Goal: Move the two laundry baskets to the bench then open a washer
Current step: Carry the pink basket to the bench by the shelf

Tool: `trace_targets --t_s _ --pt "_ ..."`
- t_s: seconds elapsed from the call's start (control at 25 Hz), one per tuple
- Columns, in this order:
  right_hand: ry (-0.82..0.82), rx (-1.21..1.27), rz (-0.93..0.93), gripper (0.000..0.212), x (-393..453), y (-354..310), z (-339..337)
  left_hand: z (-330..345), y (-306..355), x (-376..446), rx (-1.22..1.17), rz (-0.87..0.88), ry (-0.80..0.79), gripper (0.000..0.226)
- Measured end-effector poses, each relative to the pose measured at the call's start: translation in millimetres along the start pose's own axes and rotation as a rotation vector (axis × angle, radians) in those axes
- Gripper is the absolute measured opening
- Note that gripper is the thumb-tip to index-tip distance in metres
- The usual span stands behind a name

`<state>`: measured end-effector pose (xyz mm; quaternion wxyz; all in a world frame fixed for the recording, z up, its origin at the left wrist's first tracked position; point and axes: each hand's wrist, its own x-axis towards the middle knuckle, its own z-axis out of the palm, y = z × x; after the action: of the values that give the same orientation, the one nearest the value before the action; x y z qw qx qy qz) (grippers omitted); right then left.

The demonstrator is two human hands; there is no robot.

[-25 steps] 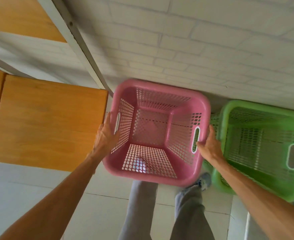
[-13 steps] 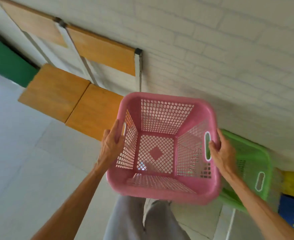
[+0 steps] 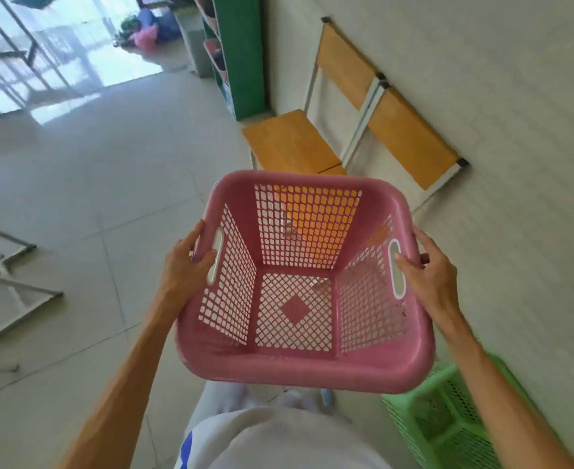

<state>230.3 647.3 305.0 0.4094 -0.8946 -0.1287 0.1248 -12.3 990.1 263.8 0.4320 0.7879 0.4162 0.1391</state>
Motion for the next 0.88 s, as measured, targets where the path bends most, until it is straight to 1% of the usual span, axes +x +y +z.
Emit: trace_targets --t_s 0.16,0.32,0.44,0.52,0.68,0.88 --pt "-0.161 -0.016 -0.171 0.063 26.8 -106.2 117.6 -116.5 -75.9 11.3 -0.077 -0.118 0.14 0.065" --pt "-0.254 -0.018 -0.311 0.064 41.6 -203.6 239.5 -221.1 -130.6 28.3 -0.082 -0.12 0.318 0.066" --pt "-0.293 0.02 -0.384 0.059 43.2 -266.8 309.8 -286.6 -159.6 46.5 -0.112 -0.124 0.367 0.067" --pt "-0.282 0.06 -0.401 0.059 49.1 -296.0 350.9 -323.9 -173.4 69.5 -0.131 -0.126 0.4 0.066" --pt "-0.258 0.122 -0.366 0.059 78.3 -331.0 393.7 -358.8 -182.3 144.9 -0.132 -0.099 0.395 0.066" --pt "-0.153 0.155 -0.279 0.057 155.7 -366.4 421.2 -363.7 -175.0 285.4 -0.192 -0.043 0.323 0.065"
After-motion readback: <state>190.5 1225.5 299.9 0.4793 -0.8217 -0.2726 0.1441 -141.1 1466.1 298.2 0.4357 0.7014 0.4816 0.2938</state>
